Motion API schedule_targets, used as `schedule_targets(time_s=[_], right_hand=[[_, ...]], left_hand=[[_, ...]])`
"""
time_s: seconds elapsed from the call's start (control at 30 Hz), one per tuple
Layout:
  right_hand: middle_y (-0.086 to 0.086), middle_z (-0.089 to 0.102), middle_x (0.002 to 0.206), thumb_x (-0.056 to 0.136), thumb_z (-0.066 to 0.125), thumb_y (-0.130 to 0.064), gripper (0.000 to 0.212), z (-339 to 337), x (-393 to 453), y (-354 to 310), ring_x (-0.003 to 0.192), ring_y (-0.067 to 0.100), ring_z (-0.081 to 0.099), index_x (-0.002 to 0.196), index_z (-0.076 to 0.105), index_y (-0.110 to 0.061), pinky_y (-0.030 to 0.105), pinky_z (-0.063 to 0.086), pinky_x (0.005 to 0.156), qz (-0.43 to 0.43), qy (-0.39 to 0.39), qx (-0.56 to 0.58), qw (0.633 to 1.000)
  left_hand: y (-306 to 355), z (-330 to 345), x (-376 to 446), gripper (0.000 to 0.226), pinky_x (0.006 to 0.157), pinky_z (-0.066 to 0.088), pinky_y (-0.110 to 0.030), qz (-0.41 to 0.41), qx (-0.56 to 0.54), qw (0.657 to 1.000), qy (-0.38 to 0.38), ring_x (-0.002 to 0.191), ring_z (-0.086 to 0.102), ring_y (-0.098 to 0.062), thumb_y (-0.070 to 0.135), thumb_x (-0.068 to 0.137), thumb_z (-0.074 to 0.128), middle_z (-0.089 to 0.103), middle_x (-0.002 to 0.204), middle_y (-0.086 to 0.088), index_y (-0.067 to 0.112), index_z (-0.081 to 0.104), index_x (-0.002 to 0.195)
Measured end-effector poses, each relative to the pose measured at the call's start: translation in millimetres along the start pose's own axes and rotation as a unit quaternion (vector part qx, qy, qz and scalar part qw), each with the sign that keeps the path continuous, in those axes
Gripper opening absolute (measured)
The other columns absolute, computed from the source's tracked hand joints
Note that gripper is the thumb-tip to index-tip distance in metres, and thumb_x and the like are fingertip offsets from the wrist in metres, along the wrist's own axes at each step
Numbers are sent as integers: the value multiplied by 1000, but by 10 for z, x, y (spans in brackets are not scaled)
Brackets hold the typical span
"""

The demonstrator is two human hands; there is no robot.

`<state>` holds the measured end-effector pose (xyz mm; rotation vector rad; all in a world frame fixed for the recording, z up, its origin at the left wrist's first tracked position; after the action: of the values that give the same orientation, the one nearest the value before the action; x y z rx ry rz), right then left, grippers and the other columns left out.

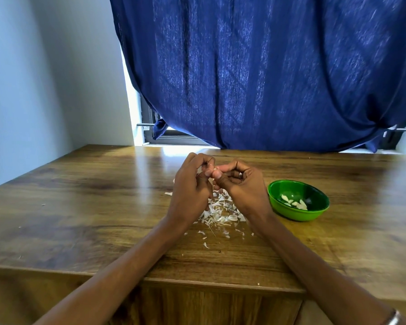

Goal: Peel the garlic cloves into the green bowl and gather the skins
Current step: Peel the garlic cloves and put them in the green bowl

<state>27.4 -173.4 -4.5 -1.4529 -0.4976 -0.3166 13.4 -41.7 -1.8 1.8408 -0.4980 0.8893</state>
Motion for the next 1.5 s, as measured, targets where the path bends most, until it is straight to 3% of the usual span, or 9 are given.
schedule_targets(time_s=[0.23,0.33,0.43,0.63,0.9,1.0,1.23,1.5], right_hand=[[11,74,89,84,77,-2,14,-1,-6,-17,82,15,74,84,66,-9,29,61,76,-7,1,-41,999],[12,74,89,84,78,-3,12,-25,8,-5,82,15,73,91,68,-2,27,60,75,-4,13,-39,999],[10,76,92,86,76,-3,14,-15,7,-22,83,16,73,99,72,-3,24,59,73,3,7,-25,1000],[7,78,91,88,74,-10,10,-74,7,2,82,21,76,98,75,-8,32,62,77,38,38,12,998],[13,77,89,90,67,-6,11,-43,1,28,76,14,72,100,69,-2,22,60,72,112,15,106,988],[20,75,96,91,66,-8,17,-41,-5,38,76,15,71,105,68,2,24,60,72,107,2,80,991],[5,76,90,91,68,-2,10,-38,-17,-29,67,9,70,92,71,-11,20,58,63,61,-13,3,998],[10,76,93,87,76,-6,12,-43,-13,-34,79,18,74,94,70,1,25,60,69,17,4,-54,998]], left_hand=[[18,-34,8,23,35,44,-27,-60,-58,996,-1,47,55,-12,-8,101,48,52,94,-1,12,56,93],[27,-56,-1,13,34,42,-27,-69,-61,996,8,43,56,-14,-3,101,55,61,86,3,8,58,95],[43,-82,-1,10,34,42,-28,-72,-69,995,24,40,58,-19,1,99,62,68,93,5,10,63,101],[61,-109,10,28,33,46,-32,-90,-102,990,32,42,62,-26,0,94,69,71,98,2,17,62,115],[68,-100,5,32,36,44,-24,-75,-95,993,12,41,60,-16,-2,92,71,64,96,-5,19,58,113],[87,-102,8,32,34,45,-29,-64,-93,994,11,40,60,-17,-1,93,70,63,97,-3,19,57,115],[65,-82,12,37,35,43,-28,-69,-109,992,-3,41,59,-19,-4,96,65,62,101,-6,26,56,116],[53,-66,6,34,36,42,-26,-76,-113,991,-20,40,56,-17,-6,98,61,64,102,-8,20,54,118]])
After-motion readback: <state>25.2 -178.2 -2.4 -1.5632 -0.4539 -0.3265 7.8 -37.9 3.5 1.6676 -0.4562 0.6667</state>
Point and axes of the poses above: each hand's wrist, its own x-axis towards the middle knuckle, its own z-axis out of the palm, y = z × x, the point moved 5 cm from there along x, towards the middle knuckle
